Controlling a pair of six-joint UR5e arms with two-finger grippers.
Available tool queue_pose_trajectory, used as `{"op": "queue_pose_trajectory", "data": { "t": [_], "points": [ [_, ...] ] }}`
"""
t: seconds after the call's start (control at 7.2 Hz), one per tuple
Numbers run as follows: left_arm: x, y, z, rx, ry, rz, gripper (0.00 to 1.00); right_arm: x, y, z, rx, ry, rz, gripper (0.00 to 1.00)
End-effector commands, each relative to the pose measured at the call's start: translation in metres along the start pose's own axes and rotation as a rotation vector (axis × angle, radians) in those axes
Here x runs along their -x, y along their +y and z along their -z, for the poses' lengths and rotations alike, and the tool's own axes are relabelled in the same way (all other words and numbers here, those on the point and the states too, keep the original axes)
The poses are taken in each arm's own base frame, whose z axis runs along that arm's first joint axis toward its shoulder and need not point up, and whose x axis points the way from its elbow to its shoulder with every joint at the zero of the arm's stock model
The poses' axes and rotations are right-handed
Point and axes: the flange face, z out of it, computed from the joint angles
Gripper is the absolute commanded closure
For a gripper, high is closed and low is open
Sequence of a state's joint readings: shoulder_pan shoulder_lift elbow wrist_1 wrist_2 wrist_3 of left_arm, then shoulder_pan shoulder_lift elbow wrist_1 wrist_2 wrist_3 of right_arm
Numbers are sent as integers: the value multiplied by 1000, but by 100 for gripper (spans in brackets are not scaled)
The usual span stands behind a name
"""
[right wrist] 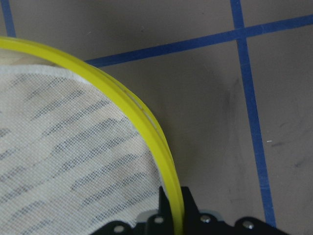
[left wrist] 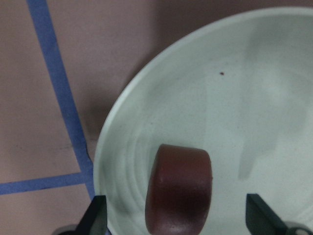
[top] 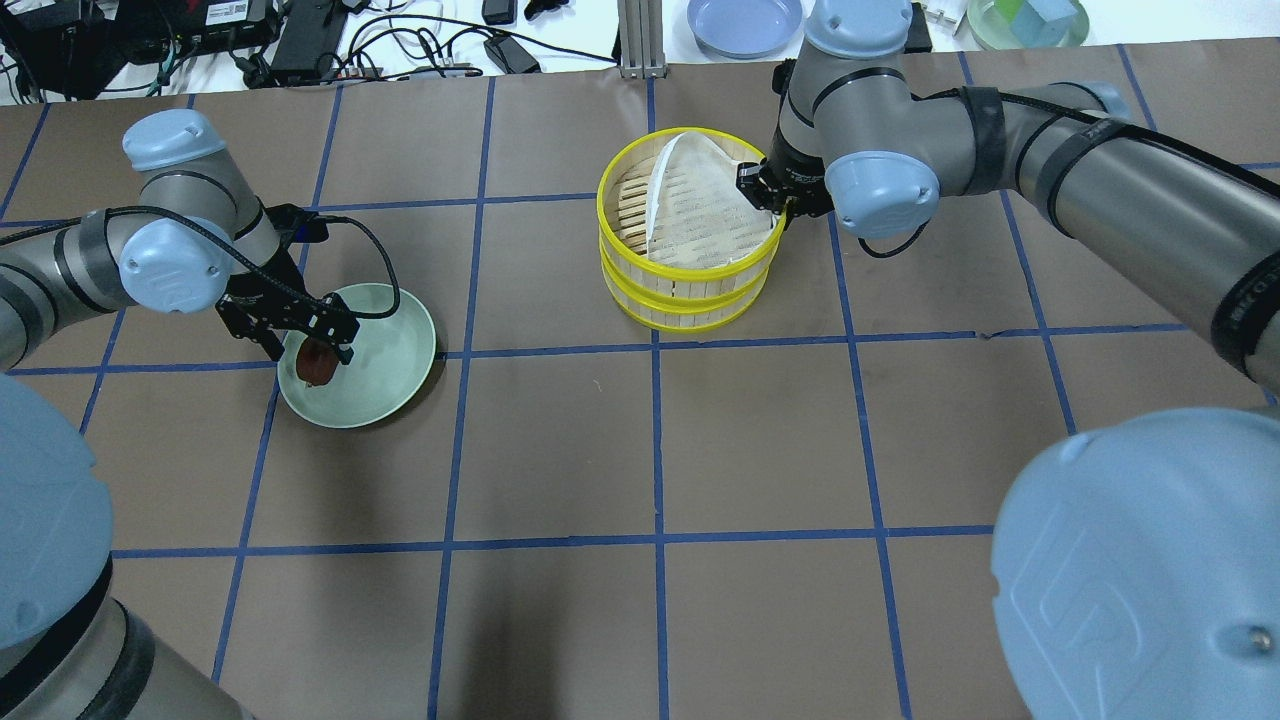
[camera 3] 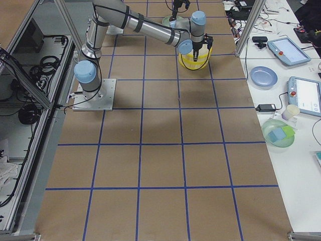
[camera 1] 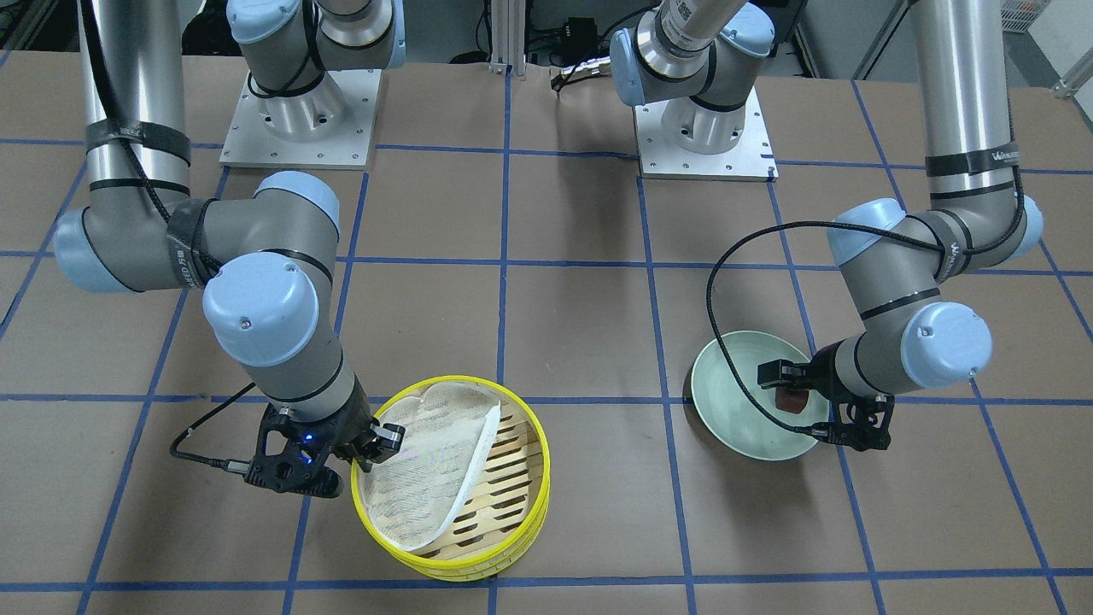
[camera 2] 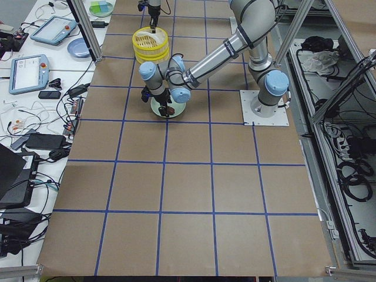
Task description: Stack buns with steamer
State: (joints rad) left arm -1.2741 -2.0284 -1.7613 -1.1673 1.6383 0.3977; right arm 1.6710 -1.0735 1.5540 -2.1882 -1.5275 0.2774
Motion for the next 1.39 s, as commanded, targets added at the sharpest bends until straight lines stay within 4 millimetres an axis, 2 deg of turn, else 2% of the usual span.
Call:
{"op": "queue_pose_trajectory", "data": {
  "t": [0.0, 0.14, 0.28, 0.42, 0.56, 0.69, 0.83, 0.97, 1.11, 1.25],
  "points": [
    [1, -2, 8, -15, -6, 2, 0, -1, 5, 0, 8, 1, 0, 84],
    [0, 0, 9, -13, -6, -11, 0, -2, 11, -6, 22, 6, 1, 80],
    [-2, 0, 3, -5, -2, -7, 0, -1, 12, -7, 24, 8, 1, 68],
    [-5, -1, 1, -6, 16, -3, 0, -2, 12, -7, 20, 15, 1, 42],
    [-9, -3, -6, -10, 65, -1, 0, -4, 11, -7, 12, 38, 2, 1],
    [-9, -4, -7, -14, 63, 0, 0, -3, 11, -1, 5, 35, 6, 1],
    [-6, -9, -6, -46, 50, 1, 5, 0, 11, 13, -18, 26, 18, 1],
    [-4, -13, -9, -62, 43, -6, 38, 2, 8, 22, -36, 18, 21, 0],
    [-4, -14, -11, -58, 40, -8, 97, 4, 1, 44, -51, 8, 25, 0],
    [-3, -15, -6, -70, 30, -7, 100, 5, 0, 94, -19, 17, 48, 0]
  ]
}}
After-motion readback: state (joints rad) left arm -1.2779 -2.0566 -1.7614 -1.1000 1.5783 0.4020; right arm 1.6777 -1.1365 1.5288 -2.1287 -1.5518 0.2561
